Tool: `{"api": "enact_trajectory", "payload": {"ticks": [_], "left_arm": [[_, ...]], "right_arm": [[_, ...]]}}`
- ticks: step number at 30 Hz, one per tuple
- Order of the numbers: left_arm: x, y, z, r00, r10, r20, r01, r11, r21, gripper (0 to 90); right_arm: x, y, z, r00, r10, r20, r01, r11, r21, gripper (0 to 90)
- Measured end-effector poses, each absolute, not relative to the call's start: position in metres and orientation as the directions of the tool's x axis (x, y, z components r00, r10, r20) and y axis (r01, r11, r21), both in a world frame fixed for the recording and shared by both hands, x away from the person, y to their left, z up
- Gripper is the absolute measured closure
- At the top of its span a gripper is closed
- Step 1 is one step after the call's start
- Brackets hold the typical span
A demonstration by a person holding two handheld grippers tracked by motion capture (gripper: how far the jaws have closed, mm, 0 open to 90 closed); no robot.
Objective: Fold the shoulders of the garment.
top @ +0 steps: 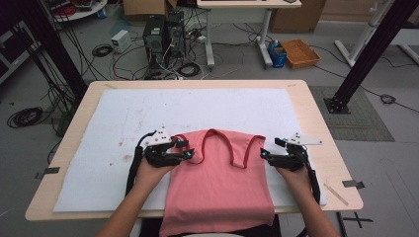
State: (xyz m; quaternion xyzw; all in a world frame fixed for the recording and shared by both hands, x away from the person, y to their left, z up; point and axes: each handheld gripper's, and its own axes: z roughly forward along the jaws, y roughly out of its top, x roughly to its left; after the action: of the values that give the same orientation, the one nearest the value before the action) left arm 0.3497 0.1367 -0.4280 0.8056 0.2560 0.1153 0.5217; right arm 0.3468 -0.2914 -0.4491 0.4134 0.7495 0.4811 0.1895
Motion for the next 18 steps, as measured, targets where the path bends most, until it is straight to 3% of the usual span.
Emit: {"api": "enact_trajectory", "payload": {"ticks": [11,18], "left_arm": [[0.348,0.126,-0.438,0.892,0.449,-0.051,0.271,-0.441,0.856,81.3],[0.338,0.139,-0.440,0.892,0.446,-0.074,0.286,-0.429,0.856,83.5]], "right_arm": [[0.347,-0.291,-0.449,-0.588,0.802,0.108,0.435,0.201,0.878,21.2],[0.347,-0.291,-0.449,-0.590,0.801,0.105,0.433,0.204,0.878,21.2]]}}
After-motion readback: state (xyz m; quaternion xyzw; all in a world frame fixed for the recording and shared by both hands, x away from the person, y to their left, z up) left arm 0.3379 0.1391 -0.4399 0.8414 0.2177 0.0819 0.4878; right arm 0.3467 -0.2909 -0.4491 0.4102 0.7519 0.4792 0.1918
